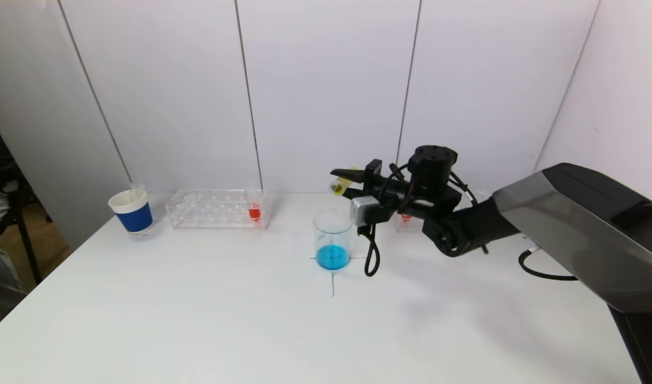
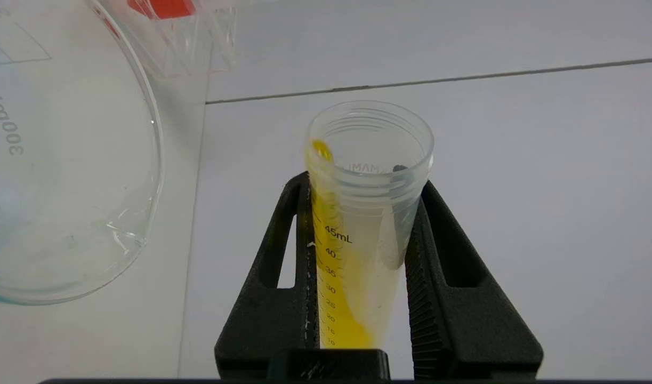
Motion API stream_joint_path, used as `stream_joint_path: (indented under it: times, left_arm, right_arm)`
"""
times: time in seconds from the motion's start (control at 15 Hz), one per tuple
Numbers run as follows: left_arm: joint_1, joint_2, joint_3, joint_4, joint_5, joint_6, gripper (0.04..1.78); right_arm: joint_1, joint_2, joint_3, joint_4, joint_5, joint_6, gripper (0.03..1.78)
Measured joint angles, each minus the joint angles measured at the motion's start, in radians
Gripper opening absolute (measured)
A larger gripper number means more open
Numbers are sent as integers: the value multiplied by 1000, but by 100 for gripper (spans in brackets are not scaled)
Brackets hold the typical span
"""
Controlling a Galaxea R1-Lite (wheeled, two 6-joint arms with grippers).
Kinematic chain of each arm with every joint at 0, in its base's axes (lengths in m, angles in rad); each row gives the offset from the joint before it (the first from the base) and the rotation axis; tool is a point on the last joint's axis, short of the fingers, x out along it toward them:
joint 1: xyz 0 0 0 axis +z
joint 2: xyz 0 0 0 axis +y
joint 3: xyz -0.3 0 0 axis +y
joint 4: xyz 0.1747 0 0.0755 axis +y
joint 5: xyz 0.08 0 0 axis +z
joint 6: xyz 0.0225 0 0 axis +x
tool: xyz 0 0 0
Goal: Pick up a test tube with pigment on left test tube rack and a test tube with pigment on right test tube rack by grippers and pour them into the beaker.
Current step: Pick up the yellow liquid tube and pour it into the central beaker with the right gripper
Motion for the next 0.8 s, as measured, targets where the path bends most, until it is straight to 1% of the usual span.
stream_joint_path:
  times: [0.33, 0.47, 0.67, 0.8]
  left_arm:
    - [0, 0, 0, 0, -1, 0, 177]
    - [0, 0, 0, 0, -1, 0, 177]
    - [0, 0, 0, 0, 0, 0, 177]
    - [0, 0, 0, 0, 0, 0, 177]
  right_arm:
    - [0, -3, -4, 18, -10, -69, 52]
    - [0, -3, -7, 36, -21, -94, 52]
    - [0, -3, -27, 62, -25, -133, 52]
    - [0, -3, -33, 66, -39, -161, 52]
